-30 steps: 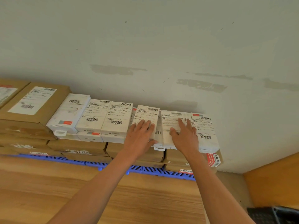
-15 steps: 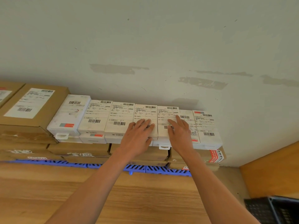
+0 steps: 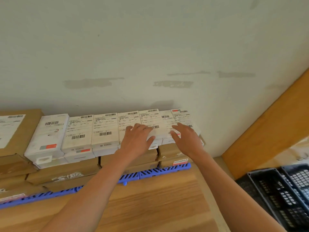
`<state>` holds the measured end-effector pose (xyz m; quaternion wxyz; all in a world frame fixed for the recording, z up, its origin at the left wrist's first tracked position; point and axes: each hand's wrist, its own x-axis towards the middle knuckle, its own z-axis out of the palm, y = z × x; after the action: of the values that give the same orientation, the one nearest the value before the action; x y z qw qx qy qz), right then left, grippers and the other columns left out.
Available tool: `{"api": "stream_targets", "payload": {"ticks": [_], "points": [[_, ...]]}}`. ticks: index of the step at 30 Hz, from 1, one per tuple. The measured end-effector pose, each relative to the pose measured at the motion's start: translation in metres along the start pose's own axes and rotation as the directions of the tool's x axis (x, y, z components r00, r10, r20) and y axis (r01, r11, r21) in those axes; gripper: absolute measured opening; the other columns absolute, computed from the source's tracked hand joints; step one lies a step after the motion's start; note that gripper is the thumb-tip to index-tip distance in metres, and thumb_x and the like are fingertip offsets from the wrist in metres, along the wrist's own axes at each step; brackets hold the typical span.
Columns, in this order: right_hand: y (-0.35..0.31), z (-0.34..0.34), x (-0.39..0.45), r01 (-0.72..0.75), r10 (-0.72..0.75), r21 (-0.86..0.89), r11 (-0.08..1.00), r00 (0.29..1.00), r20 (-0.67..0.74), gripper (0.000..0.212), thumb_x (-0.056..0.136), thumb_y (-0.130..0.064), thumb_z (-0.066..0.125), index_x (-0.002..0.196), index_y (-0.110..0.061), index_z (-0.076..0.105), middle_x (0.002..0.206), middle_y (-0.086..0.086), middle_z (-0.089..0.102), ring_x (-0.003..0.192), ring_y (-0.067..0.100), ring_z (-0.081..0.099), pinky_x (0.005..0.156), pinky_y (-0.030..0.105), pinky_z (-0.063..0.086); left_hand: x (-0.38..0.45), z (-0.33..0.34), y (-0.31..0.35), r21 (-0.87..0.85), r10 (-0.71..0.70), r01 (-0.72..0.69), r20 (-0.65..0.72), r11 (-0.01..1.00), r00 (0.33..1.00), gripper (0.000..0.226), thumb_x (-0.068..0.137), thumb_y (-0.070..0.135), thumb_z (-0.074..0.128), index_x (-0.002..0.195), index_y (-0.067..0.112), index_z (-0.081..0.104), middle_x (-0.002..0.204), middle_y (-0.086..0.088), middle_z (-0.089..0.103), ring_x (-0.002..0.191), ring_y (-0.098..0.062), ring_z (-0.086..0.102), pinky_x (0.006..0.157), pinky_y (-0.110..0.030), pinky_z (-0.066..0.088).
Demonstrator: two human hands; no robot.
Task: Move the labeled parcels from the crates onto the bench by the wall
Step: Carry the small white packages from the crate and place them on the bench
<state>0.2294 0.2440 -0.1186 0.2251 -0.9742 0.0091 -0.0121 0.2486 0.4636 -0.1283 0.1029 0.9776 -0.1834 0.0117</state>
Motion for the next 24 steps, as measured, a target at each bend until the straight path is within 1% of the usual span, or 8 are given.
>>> {"api": "stream_targets", "payload": {"ticks": [4,9,12,15,17,19,22,24], "points": [[0.033,-0.047,-0.044,-0.044,0.044,0.0,0.999,0.991,-0.129,0.045,0.105,-0.044,0.045,0.147,-0.028,0.049,0.156,-0.003,0.043,0.143,0.016,0.038,0.111,0.036,0.036,0.011,-0.021,0.06,-0.003,0.123,-0.123,-0.025,0.992,0.992,0.046,0.105,0.05,0.039,0.144,0.028,0.051,0.142,0.005,0.057,0.134,-0.02,0.045,0.109,-0.045,0.032],[0.106,-0.108,-0.118,-0.147,0.152,0.038,0.988,0.961,-0.232,0.042,0.105,-0.041,0.048,0.143,-0.027,0.054,0.149,-0.007,0.052,0.136,0.018,0.048,0.108,0.036,0.04,0.016,-0.021,0.178,-0.037,0.301,-0.301,-0.019,0.953,0.953,0.047,0.104,0.045,0.044,0.147,0.027,0.048,0.147,0.003,0.053,0.135,-0.02,0.045,0.107,-0.043,0.038],[0.166,-0.146,-0.178,-0.218,0.22,0.039,0.975,0.928,-0.302,0.038,0.104,-0.037,0.048,0.139,-0.026,0.057,0.144,-0.006,0.057,0.132,0.019,0.052,0.105,0.036,0.045,0.006,-0.01,0.265,-0.034,0.403,-0.403,0.014,0.915,0.915,0.048,0.104,0.046,0.042,0.149,0.028,0.045,0.149,0.004,0.051,0.136,-0.02,0.043,0.107,-0.042,0.039],[0.225,-0.181,-0.251,-0.282,0.276,0.033,0.959,0.904,-0.327,0.037,0.103,-0.034,0.049,0.137,-0.024,0.06,0.135,-0.002,0.064,0.119,0.022,0.061,0.098,0.039,0.051,-0.021,0.0,0.357,-0.045,0.501,-0.5,0.013,0.865,0.865,0.048,0.105,0.045,0.04,0.149,0.028,0.045,0.151,0.005,0.049,0.136,-0.019,0.043,0.107,-0.04,0.039],[0.262,-0.203,-0.299,-0.343,0.336,0.04,0.939,0.881,-0.333,0.037,0.103,-0.033,0.049,0.138,-0.023,0.06,0.129,0.0,0.067,0.111,0.021,0.065,0.093,0.036,0.054,-0.042,0.004,0.418,-0.061,0.55,-0.549,0.008,0.834,0.835,0.047,0.105,0.043,0.04,0.149,0.026,0.046,0.149,0.003,0.051,0.135,-0.02,0.046,0.107,-0.039,0.04],[0.297,-0.223,-0.346,-0.41,0.398,0.042,0.911,0.849,-0.347,0.037,0.103,-0.035,0.05,0.137,-0.025,0.06,0.128,-0.002,0.068,0.111,0.018,0.065,0.09,0.032,0.053,-0.061,0.008,0.477,-0.081,0.596,-0.594,0.0,0.8,0.803,0.047,0.105,0.043,0.042,0.149,0.026,0.046,0.15,0.002,0.051,0.136,-0.02,0.046,0.11,-0.041,0.04],[0.345,-0.248,-0.407,-0.479,0.464,0.054,0.876,0.807,-0.365,0.036,0.103,-0.035,0.051,0.136,-0.026,0.06,0.131,-0.004,0.066,0.115,0.017,0.063,0.091,0.034,0.053,-0.084,0.018,0.553,-0.104,0.656,-0.654,-0.019,0.75,0.755,0.049,0.105,0.045,0.044,0.15,0.027,0.045,0.151,0.002,0.05,0.137,-0.02,0.047,0.111,-0.042,0.04],[0.371,-0.261,-0.443,-0.513,0.502,0.079,0.854,0.777,-0.381,0.036,0.103,-0.036,0.051,0.136,-0.027,0.06,0.131,-0.005,0.066,0.114,0.016,0.062,0.091,0.035,0.056,-0.095,0.025,0.597,-0.117,0.69,-0.686,-0.009,0.719,0.724,0.049,0.104,0.046,0.045,0.15,0.027,0.045,0.151,0.001,0.05,0.137,-0.02,0.047,0.111,-0.042,0.04]]}}
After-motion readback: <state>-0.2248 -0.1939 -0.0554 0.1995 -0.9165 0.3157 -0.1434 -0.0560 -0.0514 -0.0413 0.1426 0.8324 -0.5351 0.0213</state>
